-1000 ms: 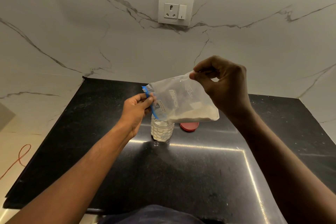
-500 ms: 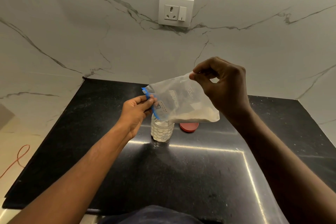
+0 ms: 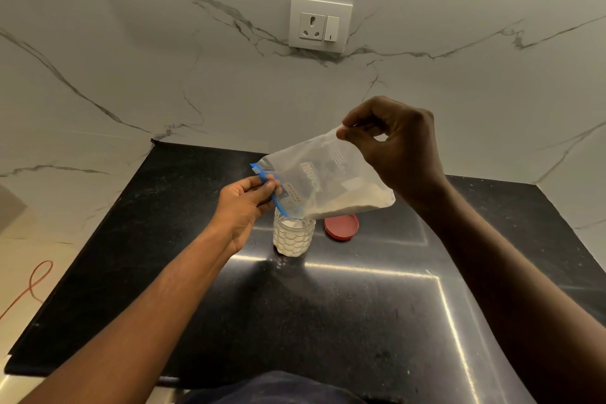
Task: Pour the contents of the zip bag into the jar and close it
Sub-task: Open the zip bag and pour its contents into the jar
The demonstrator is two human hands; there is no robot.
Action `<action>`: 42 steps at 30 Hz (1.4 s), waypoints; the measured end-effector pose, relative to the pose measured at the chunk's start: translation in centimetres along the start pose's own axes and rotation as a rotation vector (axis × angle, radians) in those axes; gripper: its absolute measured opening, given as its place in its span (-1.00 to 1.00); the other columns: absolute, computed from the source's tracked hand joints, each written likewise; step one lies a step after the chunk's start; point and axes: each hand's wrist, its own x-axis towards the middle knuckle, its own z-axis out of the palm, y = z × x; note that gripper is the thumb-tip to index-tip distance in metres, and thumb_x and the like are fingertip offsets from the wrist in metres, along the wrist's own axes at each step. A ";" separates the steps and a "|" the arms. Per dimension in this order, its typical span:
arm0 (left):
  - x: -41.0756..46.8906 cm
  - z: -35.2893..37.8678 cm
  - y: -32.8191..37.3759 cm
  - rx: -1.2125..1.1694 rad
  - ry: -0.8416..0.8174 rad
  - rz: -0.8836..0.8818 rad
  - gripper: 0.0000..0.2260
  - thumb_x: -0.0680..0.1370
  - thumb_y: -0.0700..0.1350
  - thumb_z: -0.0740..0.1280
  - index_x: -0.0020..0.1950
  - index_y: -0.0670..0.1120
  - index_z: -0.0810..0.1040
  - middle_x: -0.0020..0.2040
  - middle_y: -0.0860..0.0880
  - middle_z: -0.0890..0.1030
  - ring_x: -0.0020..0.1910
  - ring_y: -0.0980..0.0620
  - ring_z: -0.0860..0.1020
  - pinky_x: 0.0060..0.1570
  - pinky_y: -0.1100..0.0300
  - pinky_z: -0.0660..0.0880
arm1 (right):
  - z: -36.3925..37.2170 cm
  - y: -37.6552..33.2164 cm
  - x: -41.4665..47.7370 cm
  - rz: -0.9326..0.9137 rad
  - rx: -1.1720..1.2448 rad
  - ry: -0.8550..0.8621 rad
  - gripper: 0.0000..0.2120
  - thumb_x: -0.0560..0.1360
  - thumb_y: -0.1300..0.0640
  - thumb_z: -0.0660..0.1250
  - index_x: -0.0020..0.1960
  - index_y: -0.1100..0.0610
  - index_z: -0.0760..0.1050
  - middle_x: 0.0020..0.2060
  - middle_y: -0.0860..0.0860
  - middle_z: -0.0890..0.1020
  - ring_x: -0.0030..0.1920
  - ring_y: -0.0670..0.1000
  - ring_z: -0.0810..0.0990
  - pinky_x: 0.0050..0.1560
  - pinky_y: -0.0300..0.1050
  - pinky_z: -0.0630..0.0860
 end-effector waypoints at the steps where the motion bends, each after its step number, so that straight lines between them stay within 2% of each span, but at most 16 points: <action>1: 0.0 -0.1 0.0 -0.003 0.003 -0.002 -0.85 0.61 -0.27 0.40 0.15 -0.14 0.69 0.02 -0.07 0.79 0.02 0.02 0.76 -0.11 0.22 0.68 | 0.0 0.0 0.0 0.008 0.003 -0.003 -0.89 0.46 0.27 0.60 -0.07 0.23 0.69 -0.20 0.04 0.73 -0.22 -0.08 0.70 -0.13 -0.41 0.59; 8: -0.1 0.0 -0.1 -0.001 0.001 -0.012 -0.85 0.61 -0.26 0.41 0.15 -0.12 0.69 0.02 -0.05 0.79 0.03 0.03 0.76 -0.08 0.21 0.70 | 0.0 -0.6 -0.2 0.036 0.025 -0.016 -0.89 0.45 0.28 0.60 -0.07 0.23 0.70 -0.21 0.03 0.73 -0.20 -0.07 0.70 -0.12 -0.41 0.59; 14: -0.4 0.1 0.1 -0.018 -0.003 -0.007 -0.84 0.63 -0.30 0.37 0.16 -0.16 0.68 0.04 -0.09 0.78 0.00 0.03 0.76 -0.09 0.21 0.69 | -0.4 -0.8 0.2 0.077 -0.064 -0.084 -0.82 0.47 0.28 0.58 0.07 0.21 0.72 -0.20 0.06 0.74 -0.21 0.01 0.73 -0.05 -0.15 0.68; 18: -0.5 0.1 0.1 -0.033 0.009 -0.017 -0.82 0.63 -0.31 0.36 0.20 -0.19 0.66 0.09 -0.13 0.75 0.04 0.00 0.74 -0.06 0.18 0.71 | -0.7 -0.5 0.5 0.141 -0.101 -0.242 -0.71 0.47 0.38 0.53 0.17 0.20 0.72 -0.17 0.08 0.73 -0.15 0.01 0.73 0.00 -0.26 0.66; 20: -0.5 0.1 0.0 -0.038 0.012 -0.025 -0.81 0.63 -0.32 0.36 0.22 -0.20 0.66 0.11 -0.15 0.74 0.03 0.01 0.74 -0.06 0.17 0.71 | -0.8 -0.4 0.7 0.162 -0.122 -0.298 -0.71 0.47 0.38 0.53 0.17 0.22 0.72 -0.18 0.06 0.73 -0.16 -0.01 0.72 -0.06 -0.41 0.59; 22: -0.5 0.2 0.0 -0.041 0.013 -0.035 -0.80 0.63 -0.32 0.36 0.24 -0.22 0.65 0.13 -0.16 0.73 0.06 -0.01 0.73 -0.03 0.15 0.71 | -0.9 -0.4 0.9 0.183 -0.144 -0.317 -0.79 0.48 0.31 0.56 0.10 0.23 0.73 -0.19 0.04 0.73 -0.20 -0.06 0.70 -0.13 -0.48 0.57; 24: -0.4 0.1 0.0 -0.043 0.014 -0.038 -0.78 0.63 -0.31 0.36 0.27 -0.23 0.64 0.15 -0.17 0.73 0.12 -0.06 0.72 0.04 0.10 0.71 | -1.0 -0.4 1.0 0.188 -0.155 -0.327 -0.90 0.50 0.22 0.57 0.00 0.21 0.74 -0.20 0.01 0.73 -0.23 -0.11 0.70 -0.19 -0.39 0.60; 26: -0.4 0.1 0.0 -0.032 0.018 -0.035 -0.78 0.63 -0.30 0.37 0.27 -0.23 0.64 0.16 -0.18 0.73 0.16 -0.09 0.71 0.10 0.06 0.68 | -0.6 -0.5 0.8 0.184 -0.198 -0.320 -0.85 0.53 0.07 0.54 -0.06 0.16 0.69 -0.24 -0.03 0.69 -0.26 -0.12 0.64 -0.26 -0.29 0.53; 29: -0.2 -0.2 0.1 -0.031 0.019 -0.041 -0.81 0.63 -0.29 0.36 0.22 -0.19 0.66 0.16 -0.17 0.73 0.16 -0.09 0.71 0.13 0.03 0.66 | 0.0 -0.5 0.2 0.214 -0.284 -0.298 -0.76 0.60 -0.10 0.43 -0.03 0.05 0.51 -0.26 0.01 0.68 -0.28 0.01 0.61 -0.24 -0.08 0.51; 31: -0.1 -0.3 0.0 -0.033 0.023 -0.045 -0.84 0.63 -0.29 0.37 0.18 -0.17 0.67 0.15 -0.18 0.73 0.16 -0.09 0.71 0.11 0.04 0.67 | 0.4 -0.3 -0.1 0.207 -0.260 -0.312 -0.79 0.61 -0.03 0.42 0.11 0.06 0.47 -0.31 0.03 0.67 -0.33 0.03 0.62 -0.28 -0.06 0.53; 33: 0.1 -0.4 -0.1 -0.045 0.039 -0.048 -0.86 0.63 -0.30 0.38 0.15 -0.17 0.67 0.13 -0.18 0.73 0.15 -0.10 0.72 0.05 0.07 0.70 | 0.3 0.0 -0.3 0.198 -0.209 -0.377 -0.66 0.57 0.15 0.48 0.27 0.09 0.43 -0.33 -0.02 0.63 -0.36 -0.06 0.58 -0.28 -0.15 0.49; 35: 0.2 -0.4 -0.3 -0.049 0.056 -0.053 -0.86 0.62 -0.29 0.38 0.15 -0.17 0.67 0.12 -0.18 0.73 0.14 -0.10 0.72 0.05 0.07 0.70 | 0.0 0.3 -0.4 0.245 -0.131 -0.484 -0.46 0.49 0.29 0.53 0.37 0.05 0.39 -0.22 -0.02 0.67 -0.29 -0.12 0.60 -0.27 -0.28 0.49; 37: 0.5 -0.4 -0.5 -0.040 0.072 -0.056 -0.84 0.62 -0.28 0.40 0.17 -0.17 0.67 0.13 -0.16 0.74 0.14 -0.09 0.73 0.08 0.05 0.69 | -0.2 0.7 -0.5 0.307 -0.111 -0.571 -0.34 0.44 0.35 0.55 0.42 0.02 0.36 -0.09 0.01 0.71 -0.17 -0.08 0.65 -0.20 -0.28 0.56; 39: 0.6 -0.4 -0.6 -0.040 0.082 -0.057 -0.85 0.61 -0.28 0.41 0.16 -0.15 0.68 0.10 -0.13 0.75 0.11 -0.07 0.74 0.02 0.08 0.71 | -0.3 1.0 -0.7 0.338 -0.154 -0.612 -0.36 0.44 0.35 0.55 0.41 0.04 0.40 -0.07 0.01 0.72 -0.13 -0.08 0.66 -0.14 -0.26 0.57; 42: 0.7 -0.4 -0.8 -0.038 0.093 -0.060 -0.87 0.61 -0.27 0.41 0.13 -0.13 0.68 0.05 -0.09 0.77 0.07 -0.03 0.75 -0.08 0.15 0.71 | -0.2 1.5 -1.3 0.369 -0.144 -0.548 -0.59 0.48 0.33 0.53 0.26 0.10 0.54 -0.16 -0.03 0.72 -0.26 -0.19 0.63 -0.27 -0.42 0.48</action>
